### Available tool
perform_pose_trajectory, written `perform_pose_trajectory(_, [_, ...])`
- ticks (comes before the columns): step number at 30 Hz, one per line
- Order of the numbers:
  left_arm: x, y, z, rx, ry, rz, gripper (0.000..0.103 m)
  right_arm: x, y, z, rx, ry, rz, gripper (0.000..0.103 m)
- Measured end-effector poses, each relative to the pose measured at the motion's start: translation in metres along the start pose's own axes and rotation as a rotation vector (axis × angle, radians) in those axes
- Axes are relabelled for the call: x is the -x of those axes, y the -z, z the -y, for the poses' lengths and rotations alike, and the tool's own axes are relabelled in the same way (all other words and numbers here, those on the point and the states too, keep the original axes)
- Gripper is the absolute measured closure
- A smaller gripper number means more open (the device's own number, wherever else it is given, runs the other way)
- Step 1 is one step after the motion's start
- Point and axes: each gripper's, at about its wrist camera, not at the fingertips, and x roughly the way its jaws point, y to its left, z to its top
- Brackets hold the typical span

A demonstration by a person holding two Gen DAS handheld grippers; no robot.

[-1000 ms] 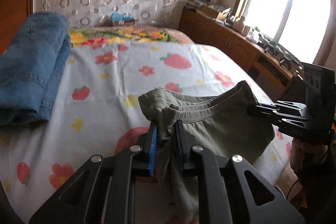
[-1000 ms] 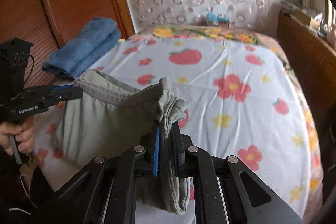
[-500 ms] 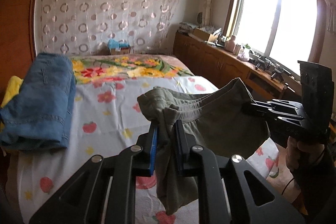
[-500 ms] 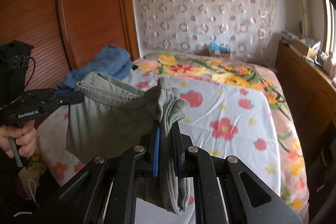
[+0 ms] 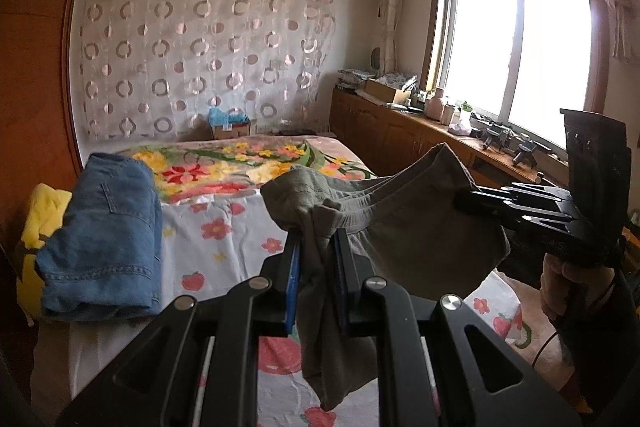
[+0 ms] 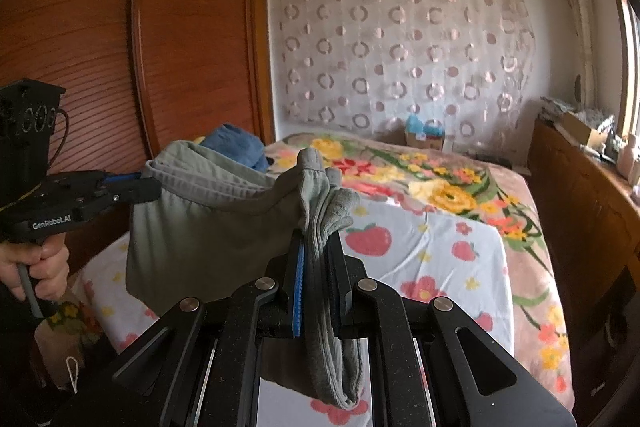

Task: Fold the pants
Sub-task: 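Lift the folded pants off the bed with both grippers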

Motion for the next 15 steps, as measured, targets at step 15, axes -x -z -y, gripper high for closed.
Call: perform_pose_trajectory(15, [-0.001, 0.001, -0.036, 0.034, -0.027, 0.014, 0.09, -0.039, -0.017, -0.009, 0.037, -0.044, -0.011, 0.096])
